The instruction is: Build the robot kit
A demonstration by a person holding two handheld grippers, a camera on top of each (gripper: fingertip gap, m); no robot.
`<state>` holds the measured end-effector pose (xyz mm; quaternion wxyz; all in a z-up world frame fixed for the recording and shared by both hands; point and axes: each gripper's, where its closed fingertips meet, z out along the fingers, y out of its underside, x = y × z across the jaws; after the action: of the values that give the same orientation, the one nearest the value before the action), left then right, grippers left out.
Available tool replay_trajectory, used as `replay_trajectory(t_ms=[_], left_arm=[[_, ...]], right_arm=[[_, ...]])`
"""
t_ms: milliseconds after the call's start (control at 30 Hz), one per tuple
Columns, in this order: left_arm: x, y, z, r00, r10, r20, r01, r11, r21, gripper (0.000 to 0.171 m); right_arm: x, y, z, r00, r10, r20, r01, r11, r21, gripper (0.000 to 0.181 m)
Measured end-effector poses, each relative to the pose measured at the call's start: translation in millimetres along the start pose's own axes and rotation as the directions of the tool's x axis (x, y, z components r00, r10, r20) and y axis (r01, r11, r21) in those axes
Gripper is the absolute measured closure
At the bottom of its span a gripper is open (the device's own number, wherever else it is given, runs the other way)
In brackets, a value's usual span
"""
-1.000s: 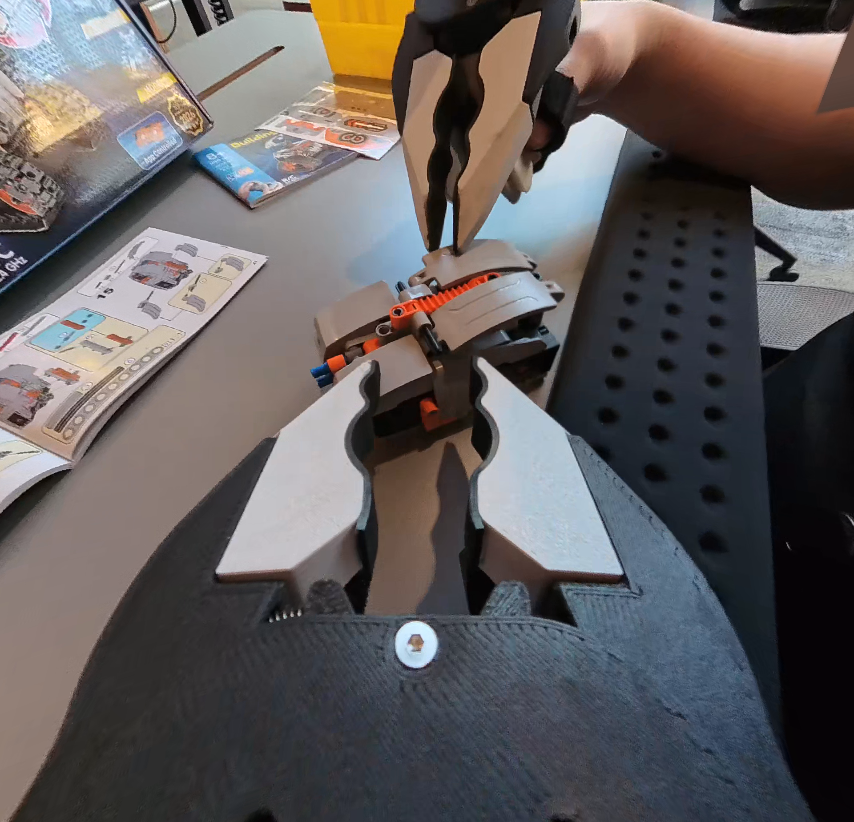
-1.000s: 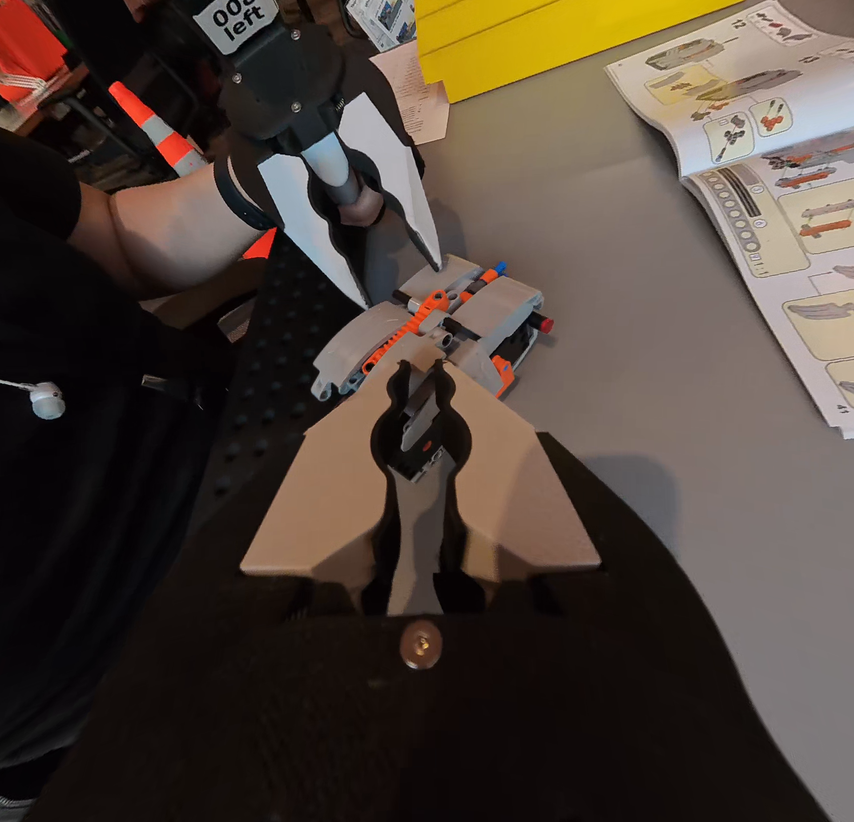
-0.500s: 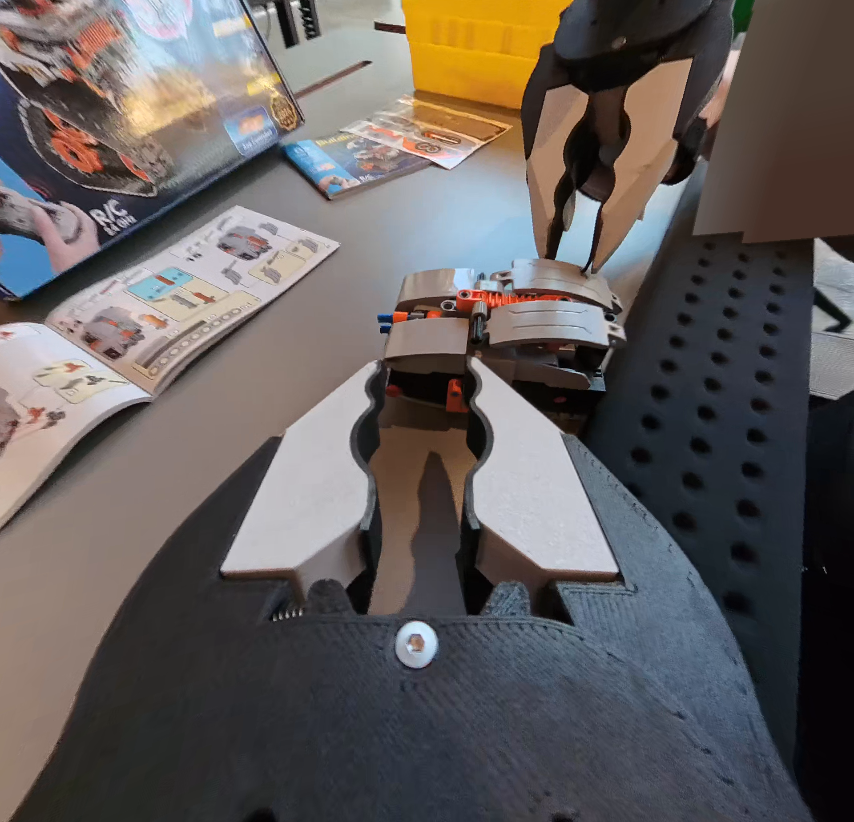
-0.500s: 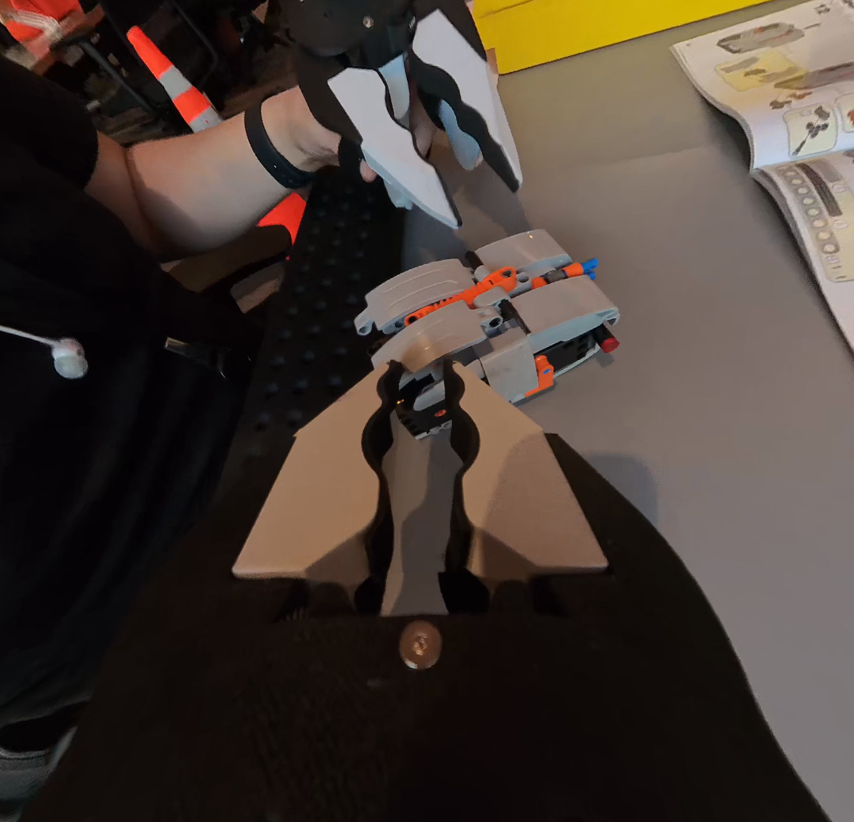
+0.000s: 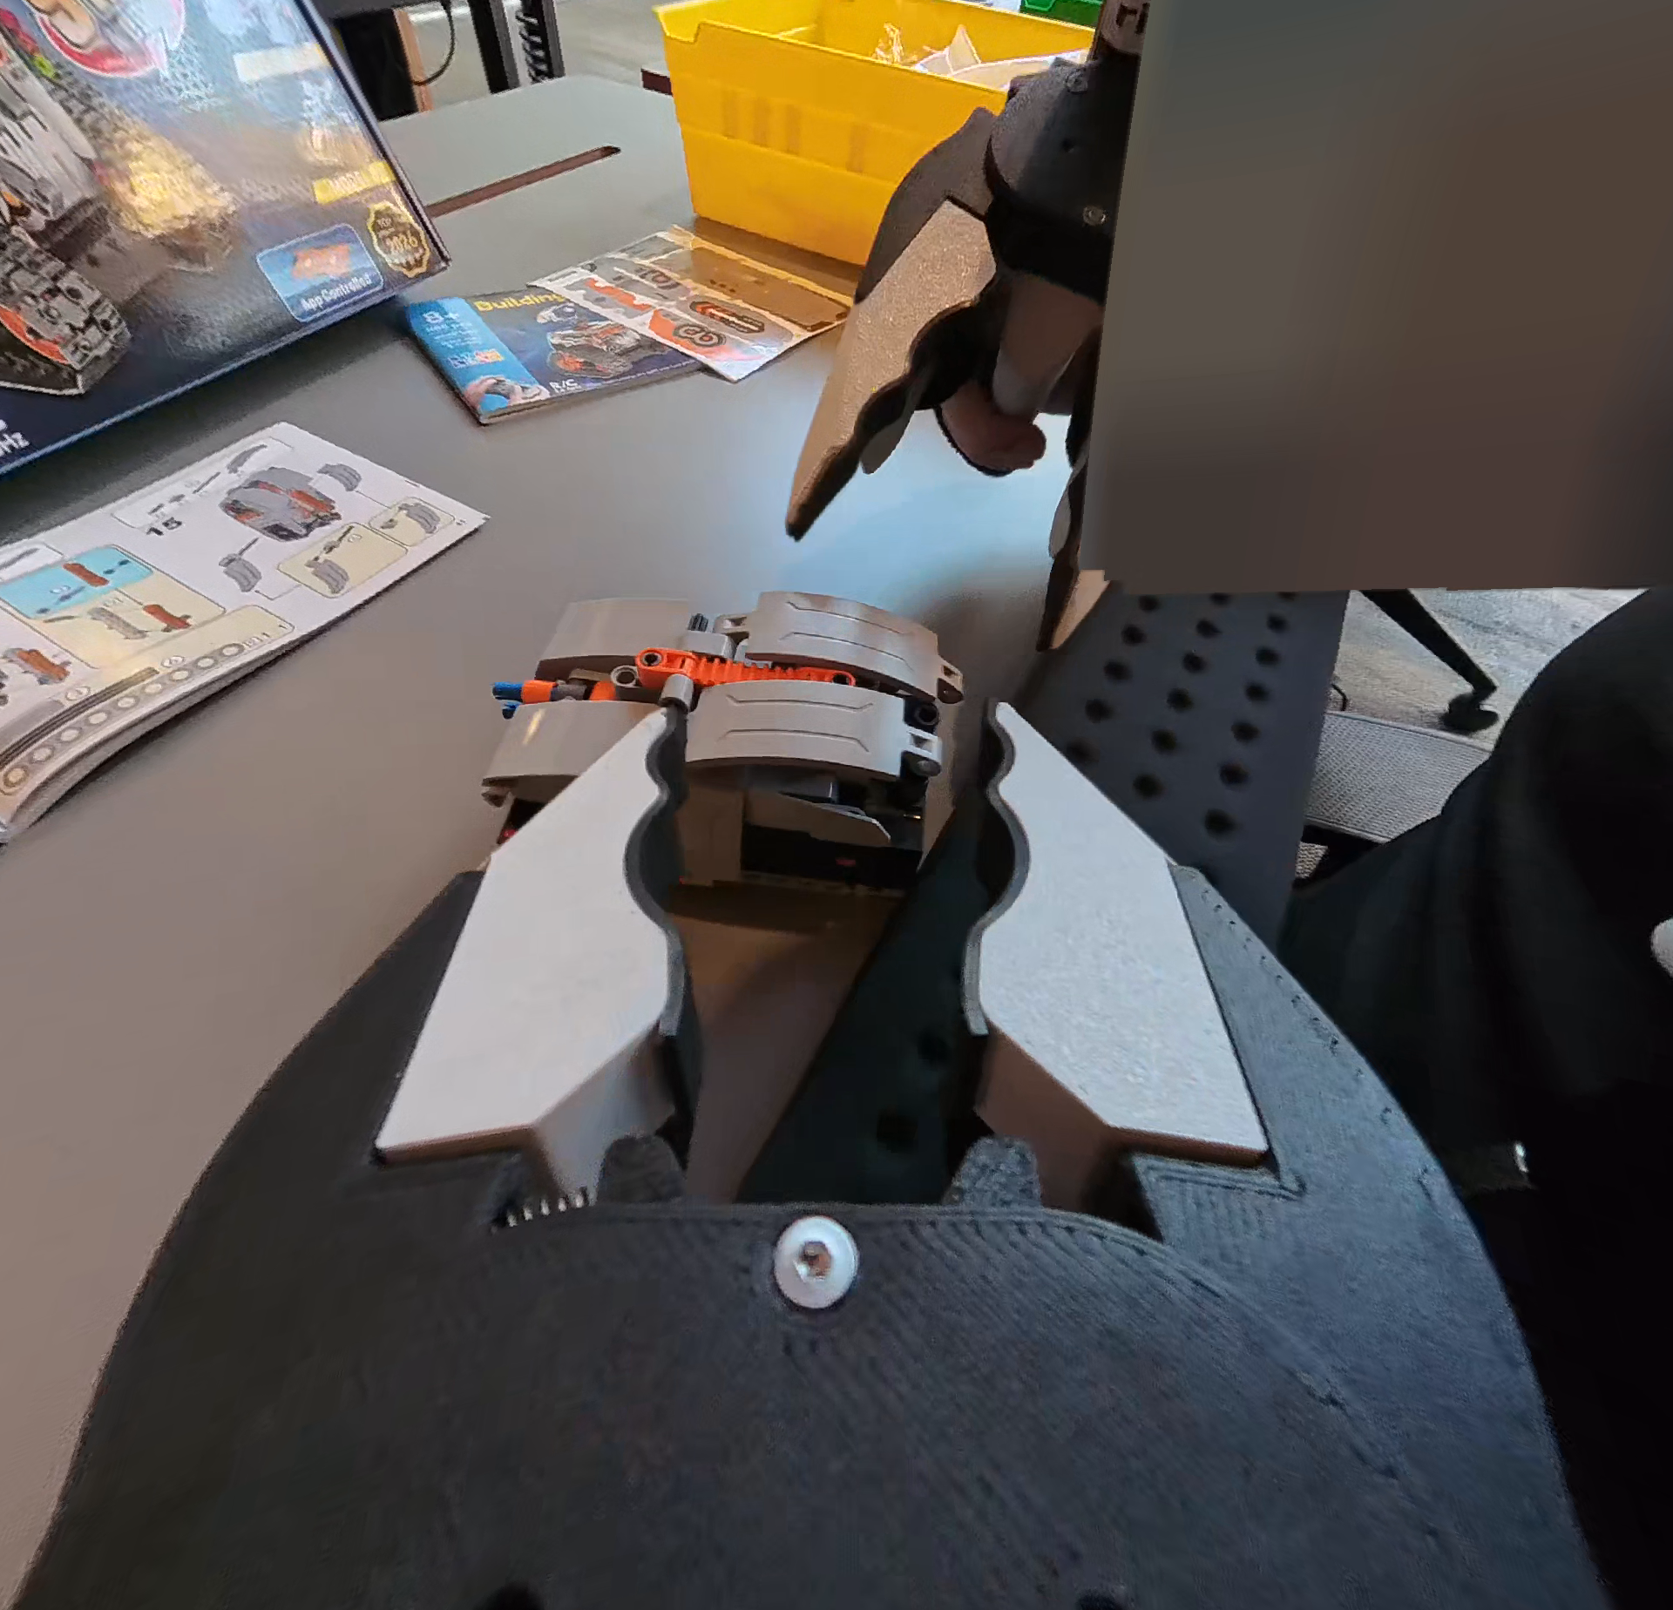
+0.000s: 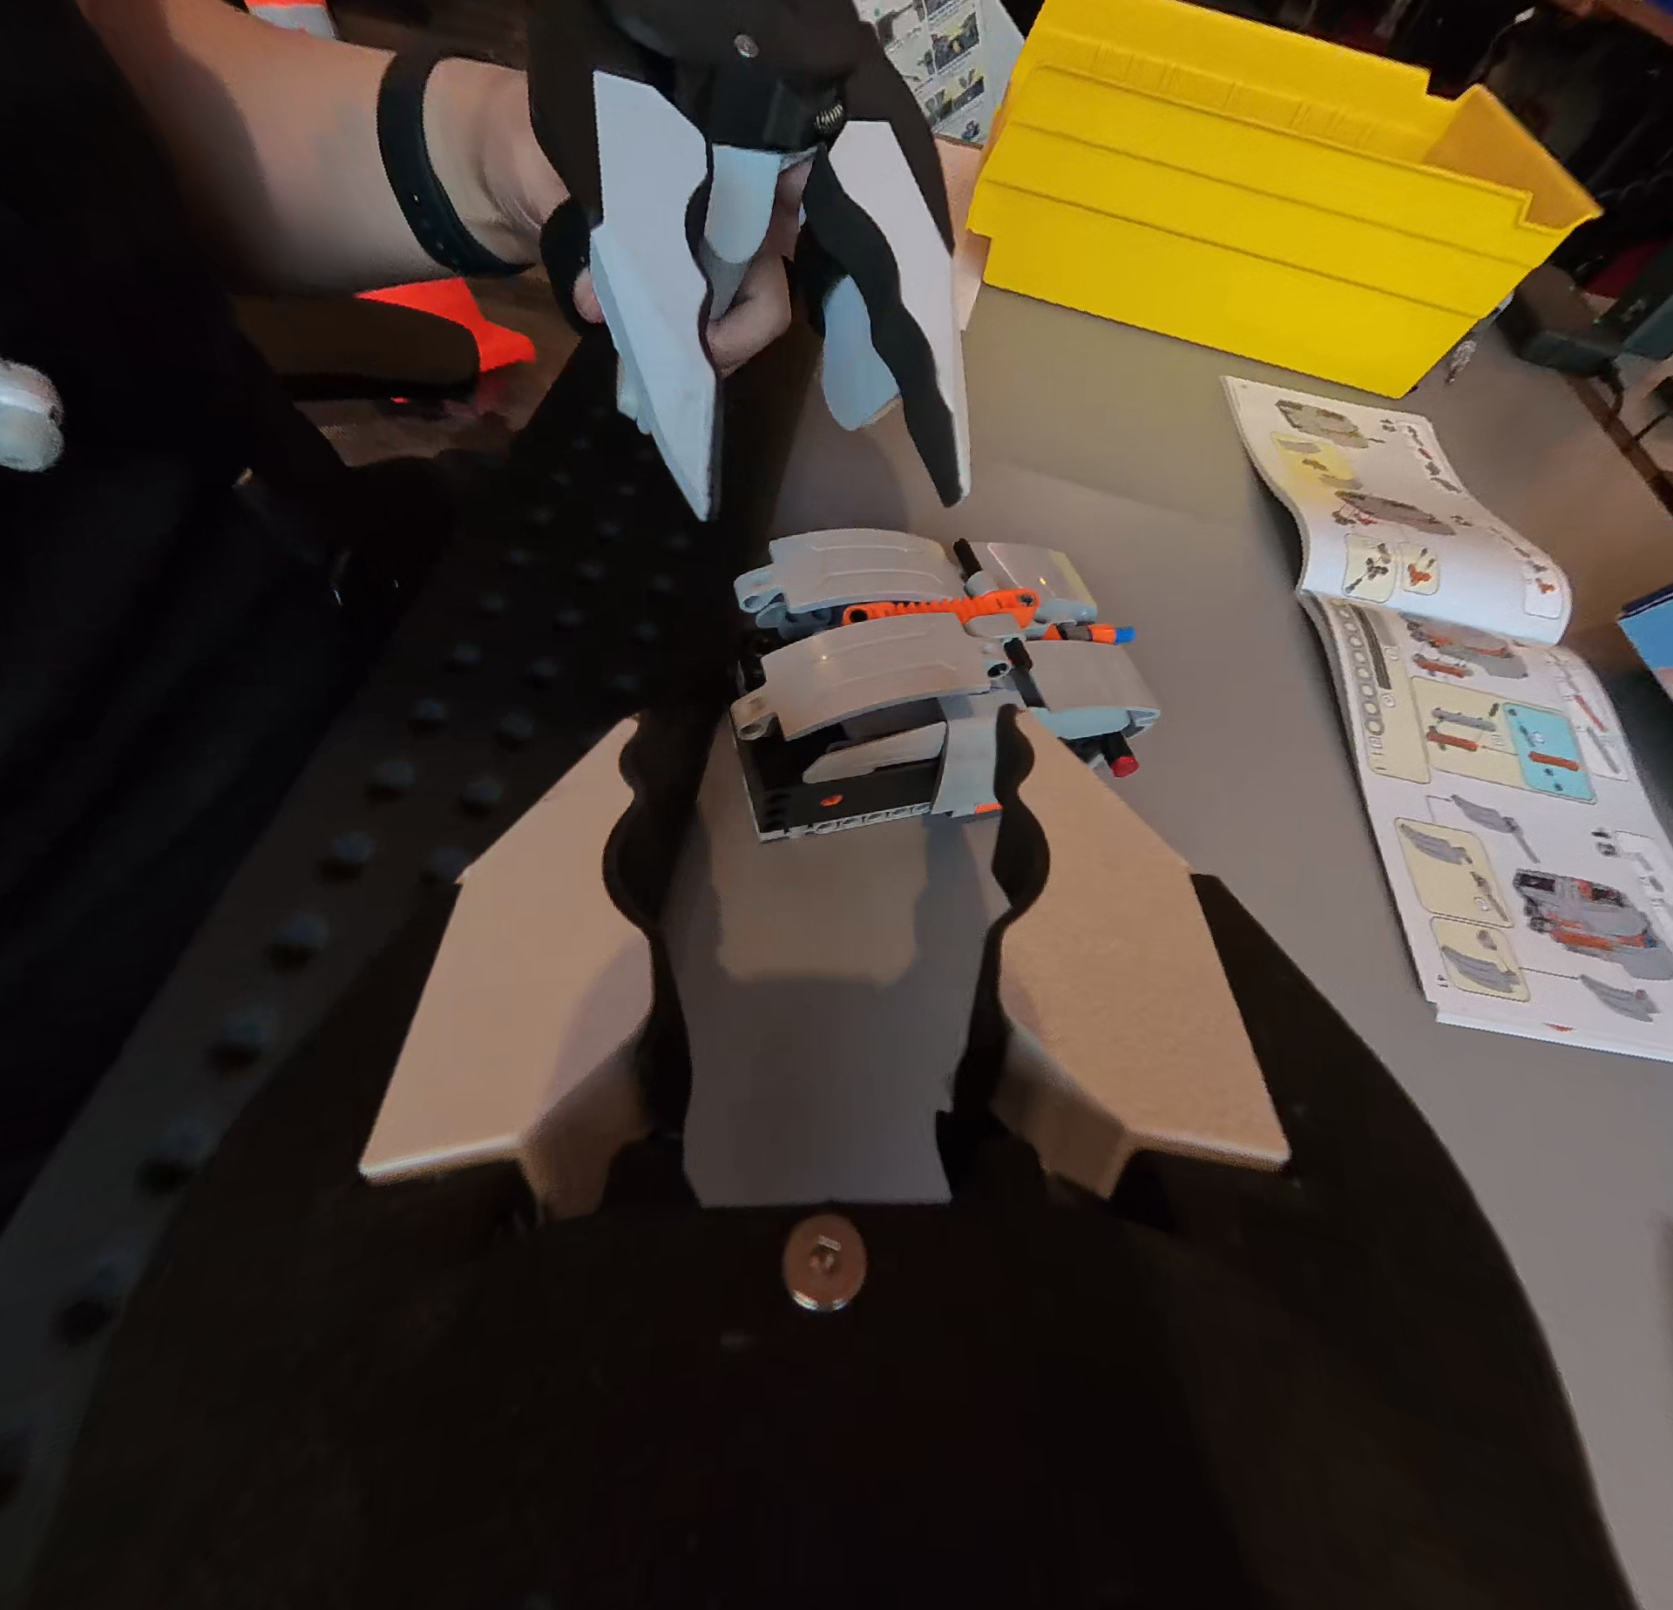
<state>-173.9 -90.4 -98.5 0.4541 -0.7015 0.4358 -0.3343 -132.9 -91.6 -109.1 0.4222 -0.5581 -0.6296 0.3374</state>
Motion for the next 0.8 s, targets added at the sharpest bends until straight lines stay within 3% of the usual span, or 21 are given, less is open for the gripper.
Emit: replay_trajectory(t_ms=[100, 233, 300, 400, 467, 633, 800], left_arm=[[0, -2, 3, 0.999, -0.006, -0.036, 0.007, 1.0, 0.025, 0.108], [-12, -3, 1, 0.999, -0.004, -0.04, 0.005, 1.0, 0.029, 0.11], [-18, -3, -1, 0.999, -0.011, -0.052, 0.013, 0.999, 0.031, 0.115], [-28, 0, -3, 0.998, -0.01, -0.063, 0.011, 1.0, 0.015, 0.124], [-33, 0, -5, 0.998, 0.018, -0.06, -0.017, 1.0, 0.023, 0.128], [-39, 1, -6, 0.994, 0.019, -0.107, -0.017, 1.0, 0.024, 0.137], [-41, 10, -2, 0.989, 0.017, -0.147, -0.018, 1.0, -0.003, 0.14]], right_arm=[[0, 0, 5, 0.991, -0.127, -0.046, 0.126, 0.991, -0.037, 0.106], [0, 5, 12, 0.97, -0.233, -0.068, 0.226, 0.97, -0.092, 0.119], [-1, 6, 14, 0.992, -0.119, -0.026, 0.118, 0.991, -0.061, 0.12], [1, 5, 10, 0.983, 0.167, 0.077, -0.167, 0.986, -0.001, 0.119], [6, 5, 5, 0.971, 0.226, 0.082, -0.229, 0.973, 0.028, 0.124], [8, 16, 5, 0.997, 0.071, -0.006, -0.071, 0.997, -0.03, 0.131], [16, 21, 8, 0.974, -0.194, -0.121, 0.179, 0.976, -0.122, 0.14]])
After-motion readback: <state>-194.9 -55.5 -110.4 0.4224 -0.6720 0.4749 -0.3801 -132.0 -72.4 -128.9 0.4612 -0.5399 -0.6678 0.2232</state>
